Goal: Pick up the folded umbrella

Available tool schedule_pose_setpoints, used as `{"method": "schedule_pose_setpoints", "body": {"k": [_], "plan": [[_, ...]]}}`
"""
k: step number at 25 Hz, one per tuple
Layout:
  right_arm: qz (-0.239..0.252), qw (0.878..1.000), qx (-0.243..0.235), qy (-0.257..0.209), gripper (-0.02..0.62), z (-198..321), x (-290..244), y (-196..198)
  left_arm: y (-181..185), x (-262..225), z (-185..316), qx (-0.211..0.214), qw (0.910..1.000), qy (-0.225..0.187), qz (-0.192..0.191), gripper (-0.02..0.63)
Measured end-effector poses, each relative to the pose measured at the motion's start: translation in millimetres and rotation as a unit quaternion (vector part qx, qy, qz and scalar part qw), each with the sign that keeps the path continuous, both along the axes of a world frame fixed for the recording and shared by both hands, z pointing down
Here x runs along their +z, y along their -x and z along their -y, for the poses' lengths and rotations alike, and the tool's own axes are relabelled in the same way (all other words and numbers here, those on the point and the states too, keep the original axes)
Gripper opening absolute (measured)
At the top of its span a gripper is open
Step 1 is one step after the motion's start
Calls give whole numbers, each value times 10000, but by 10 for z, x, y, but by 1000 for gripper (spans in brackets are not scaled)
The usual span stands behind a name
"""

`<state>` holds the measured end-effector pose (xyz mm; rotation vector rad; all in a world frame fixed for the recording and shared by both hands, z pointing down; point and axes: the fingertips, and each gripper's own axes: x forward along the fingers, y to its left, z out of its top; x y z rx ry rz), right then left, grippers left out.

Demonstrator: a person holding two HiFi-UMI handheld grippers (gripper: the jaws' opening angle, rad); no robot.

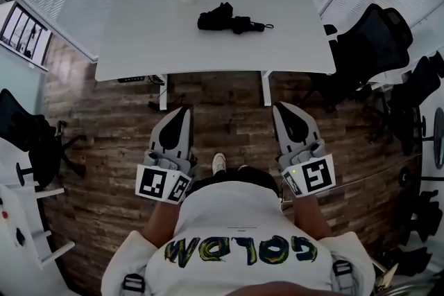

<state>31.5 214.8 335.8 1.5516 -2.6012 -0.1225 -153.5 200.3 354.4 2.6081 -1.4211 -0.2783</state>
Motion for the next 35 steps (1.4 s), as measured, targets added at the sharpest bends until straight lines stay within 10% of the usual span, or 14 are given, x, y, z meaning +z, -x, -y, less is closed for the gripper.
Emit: {"method": "schedule_pose_setpoints", "body": {"k": [14,35], "plan": [[-23,9999,-4,110,11,783,151,-81,-8,116,792,-85,9999,67,15,9],[2,10000,23,-68,11,2966,54,-1127,-996,-46,2962,-101,9996,-18,246,10]]}}
